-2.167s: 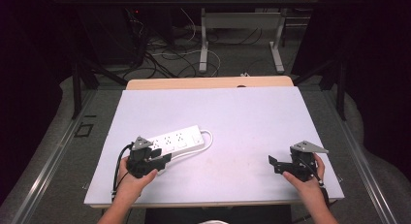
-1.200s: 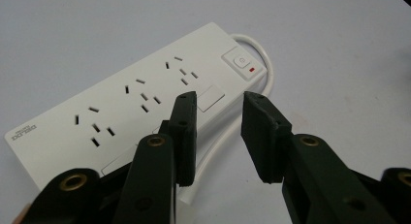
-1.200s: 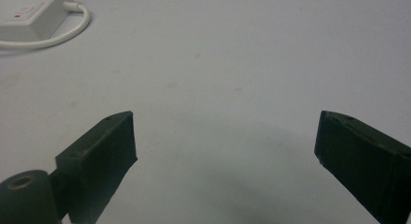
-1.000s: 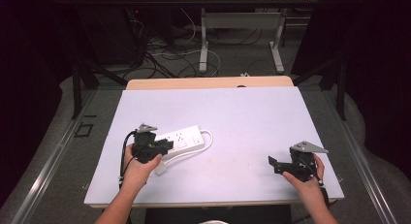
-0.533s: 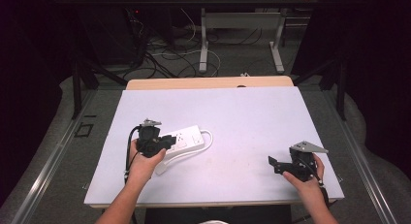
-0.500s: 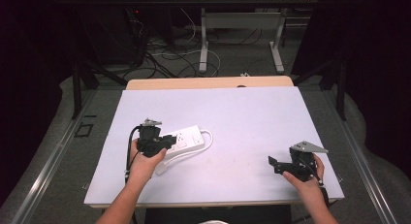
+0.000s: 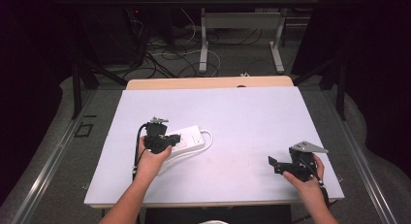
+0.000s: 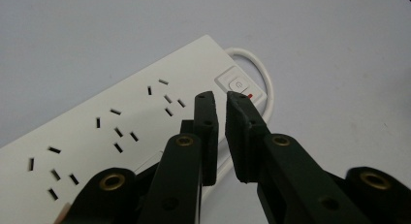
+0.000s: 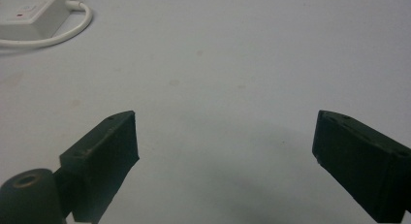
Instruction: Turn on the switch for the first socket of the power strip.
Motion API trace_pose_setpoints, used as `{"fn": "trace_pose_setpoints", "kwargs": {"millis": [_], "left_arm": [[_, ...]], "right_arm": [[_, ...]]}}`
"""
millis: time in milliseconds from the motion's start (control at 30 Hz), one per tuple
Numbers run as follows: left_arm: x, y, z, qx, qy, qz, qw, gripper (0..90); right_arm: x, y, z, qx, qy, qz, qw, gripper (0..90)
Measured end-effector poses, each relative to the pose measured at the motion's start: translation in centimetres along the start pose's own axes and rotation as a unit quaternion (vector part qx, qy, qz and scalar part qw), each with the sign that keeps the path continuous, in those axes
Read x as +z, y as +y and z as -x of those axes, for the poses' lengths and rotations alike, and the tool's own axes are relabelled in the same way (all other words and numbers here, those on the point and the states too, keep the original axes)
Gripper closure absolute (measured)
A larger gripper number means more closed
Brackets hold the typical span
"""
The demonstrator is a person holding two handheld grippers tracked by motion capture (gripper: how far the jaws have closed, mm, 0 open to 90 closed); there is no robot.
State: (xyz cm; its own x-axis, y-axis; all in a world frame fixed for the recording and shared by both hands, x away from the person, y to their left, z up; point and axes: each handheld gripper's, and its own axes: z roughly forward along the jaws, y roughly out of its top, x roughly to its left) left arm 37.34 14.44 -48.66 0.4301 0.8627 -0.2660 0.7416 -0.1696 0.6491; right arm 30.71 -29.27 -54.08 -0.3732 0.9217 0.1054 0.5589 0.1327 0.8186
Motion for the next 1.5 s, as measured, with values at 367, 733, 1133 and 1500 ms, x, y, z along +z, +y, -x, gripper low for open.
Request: {"fn": "trace_pose_setpoints", "kwargs": {"millis": [367,733,1133,1500], "left_arm": [[1.5,0.3,0.1,-0.004,0.009,-0.013,0.9999,87.1],[2.9,0.3,0.1,-0.004,0.017,-0.033,0.9993,89.6],[4.2,0.1,0.1,-0.008,0.024,-0.049,0.9985,89.7],[4.9,0.0,0.0,-0.013,0.026,-0.056,0.998,89.7]], "right_arm": [[0.1,0.0,-0.1,-0.001,-0.002,0.004,1.0,9.4],[0.1,0.0,-0.1,-0.002,0.004,0.0,1.0,10.0],[0.2,0.0,-0.2,-0.002,0.005,-0.003,1.0,10.5],[0.3,-0.1,-0.1,-0.004,0.005,-0.003,1.0,11.0]]}}
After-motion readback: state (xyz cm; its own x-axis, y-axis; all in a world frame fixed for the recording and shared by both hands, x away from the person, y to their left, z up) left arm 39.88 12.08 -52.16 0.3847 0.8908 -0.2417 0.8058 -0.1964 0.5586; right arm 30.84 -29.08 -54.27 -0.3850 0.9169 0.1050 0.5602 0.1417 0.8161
